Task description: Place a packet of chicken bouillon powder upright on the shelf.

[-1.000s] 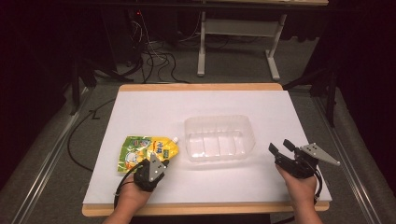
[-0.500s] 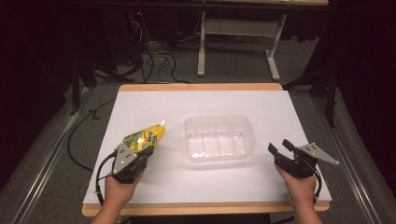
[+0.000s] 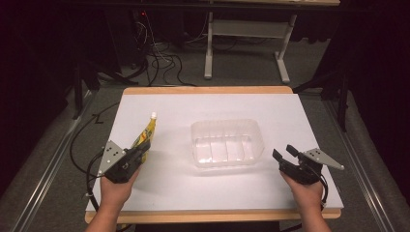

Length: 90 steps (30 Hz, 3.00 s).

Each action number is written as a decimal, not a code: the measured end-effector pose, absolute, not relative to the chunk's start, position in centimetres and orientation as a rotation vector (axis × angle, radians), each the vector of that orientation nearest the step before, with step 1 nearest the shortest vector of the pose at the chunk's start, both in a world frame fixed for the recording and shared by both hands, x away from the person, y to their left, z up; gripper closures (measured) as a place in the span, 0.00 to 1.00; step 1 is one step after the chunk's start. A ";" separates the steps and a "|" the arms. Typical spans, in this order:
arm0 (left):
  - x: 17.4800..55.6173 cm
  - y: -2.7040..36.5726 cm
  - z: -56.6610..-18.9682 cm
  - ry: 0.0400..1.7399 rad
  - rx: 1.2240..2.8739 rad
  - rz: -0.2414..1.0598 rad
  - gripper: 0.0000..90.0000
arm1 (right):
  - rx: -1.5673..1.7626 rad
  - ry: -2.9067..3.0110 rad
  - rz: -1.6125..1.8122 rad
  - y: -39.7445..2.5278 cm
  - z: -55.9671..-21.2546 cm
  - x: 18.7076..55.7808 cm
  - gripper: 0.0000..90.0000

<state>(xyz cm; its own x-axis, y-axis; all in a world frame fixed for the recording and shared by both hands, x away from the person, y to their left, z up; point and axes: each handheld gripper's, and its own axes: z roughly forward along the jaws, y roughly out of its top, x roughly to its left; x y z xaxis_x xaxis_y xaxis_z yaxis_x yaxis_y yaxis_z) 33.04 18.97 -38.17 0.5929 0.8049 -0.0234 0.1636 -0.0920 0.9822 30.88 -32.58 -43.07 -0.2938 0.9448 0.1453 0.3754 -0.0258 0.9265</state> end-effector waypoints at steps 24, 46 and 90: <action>35.2 19.0 -37.6 0.893 1.449 0.675 1.00 | 1.402 1.681 1.322 -33.2 -43.1 30.6 0.43; 35.0 20.9 -40.2 0.946 1.497 0.676 0.86 | 1.401 1.700 1.315 -32.8 -43.2 30.7 0.44; 32.9 18.6 -33.8 0.861 1.414 0.678 1.00 | 1.295 1.926 1.158 -26.5 -44.4 34.0 1.00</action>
<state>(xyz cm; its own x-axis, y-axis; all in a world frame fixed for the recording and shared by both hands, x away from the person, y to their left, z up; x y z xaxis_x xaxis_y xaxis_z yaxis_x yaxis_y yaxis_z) 32.94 18.58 -33.81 0.5435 0.8327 -0.1060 0.0929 0.0658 0.9935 33.96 -26.48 -44.40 -0.3916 0.9198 0.0263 0.4542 0.1684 0.8748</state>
